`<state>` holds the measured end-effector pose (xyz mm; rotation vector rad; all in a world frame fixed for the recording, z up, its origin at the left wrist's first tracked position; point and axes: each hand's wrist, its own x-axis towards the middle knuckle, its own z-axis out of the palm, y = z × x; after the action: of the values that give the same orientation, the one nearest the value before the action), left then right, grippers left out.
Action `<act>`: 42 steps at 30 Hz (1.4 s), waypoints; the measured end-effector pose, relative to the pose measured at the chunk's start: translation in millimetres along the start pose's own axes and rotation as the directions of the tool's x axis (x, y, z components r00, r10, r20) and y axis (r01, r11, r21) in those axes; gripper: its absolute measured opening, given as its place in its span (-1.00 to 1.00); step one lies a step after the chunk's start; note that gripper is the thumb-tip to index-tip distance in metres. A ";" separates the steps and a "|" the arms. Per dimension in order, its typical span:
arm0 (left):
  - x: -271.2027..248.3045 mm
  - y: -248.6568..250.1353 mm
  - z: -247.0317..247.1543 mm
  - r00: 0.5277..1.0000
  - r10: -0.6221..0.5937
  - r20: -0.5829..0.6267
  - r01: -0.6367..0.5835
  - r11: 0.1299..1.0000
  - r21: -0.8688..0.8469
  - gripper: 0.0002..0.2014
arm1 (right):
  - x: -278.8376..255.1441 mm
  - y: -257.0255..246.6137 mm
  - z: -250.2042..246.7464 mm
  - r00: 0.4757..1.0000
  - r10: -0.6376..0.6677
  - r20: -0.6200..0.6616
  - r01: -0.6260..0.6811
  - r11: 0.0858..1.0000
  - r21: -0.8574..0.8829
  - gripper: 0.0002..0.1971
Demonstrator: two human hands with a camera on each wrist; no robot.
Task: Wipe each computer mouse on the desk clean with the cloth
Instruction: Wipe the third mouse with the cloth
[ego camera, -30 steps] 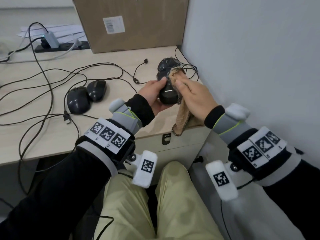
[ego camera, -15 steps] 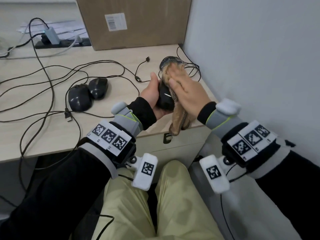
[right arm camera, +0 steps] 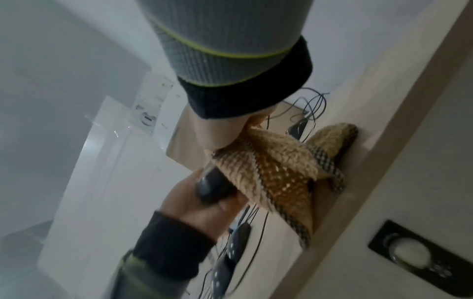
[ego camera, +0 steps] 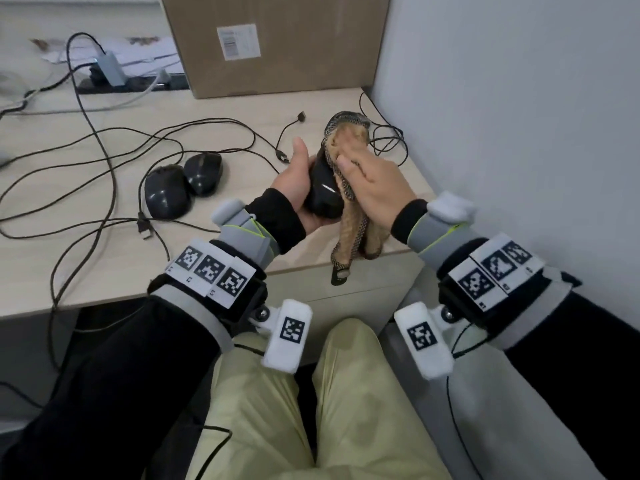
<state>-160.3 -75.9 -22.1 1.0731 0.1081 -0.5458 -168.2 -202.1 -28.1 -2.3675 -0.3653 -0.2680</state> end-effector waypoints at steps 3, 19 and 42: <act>3.6 8.3 -8.9 0.999 0.006 -0.041 -0.010 0.996 -0.092 -0.17 | -23.0 -17.1 11.7 0.980 -0.179 0.084 0.184 0.981 -0.055 -0.56; -10.5 12.3 -16.4 0.993 0.069 -0.095 -0.078 0.992 -0.096 -0.54 | 0.9 7.7 -30.0 0.925 0.351 -0.143 -0.090 0.571 0.816 -0.67; -8.2 -3.5 31.6 0.992 0.124 -0.004 -0.124 0.986 -0.113 -0.55 | -8.6 -14.8 1.4 0.947 0.322 0.015 -0.200 0.549 0.811 -0.40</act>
<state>-174.6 -101.1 -6.7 0.9617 0.0682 -0.4239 -181.2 -192.3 -22.4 -1.4362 -0.0233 -0.0791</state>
